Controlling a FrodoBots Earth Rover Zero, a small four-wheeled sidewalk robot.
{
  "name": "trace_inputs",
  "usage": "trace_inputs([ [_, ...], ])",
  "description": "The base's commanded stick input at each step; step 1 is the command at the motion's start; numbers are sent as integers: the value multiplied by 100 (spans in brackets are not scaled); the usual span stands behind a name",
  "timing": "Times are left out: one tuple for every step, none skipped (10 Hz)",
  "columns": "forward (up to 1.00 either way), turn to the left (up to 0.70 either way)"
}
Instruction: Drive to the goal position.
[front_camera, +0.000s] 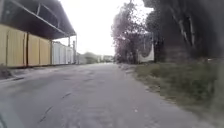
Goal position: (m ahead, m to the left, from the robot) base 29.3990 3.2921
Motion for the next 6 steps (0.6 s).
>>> trace_inputs([
  [100, 1],
  [100, 1],
  [100, 1],
  [100, 1],
  [100, 1],
  [100, 1],
])
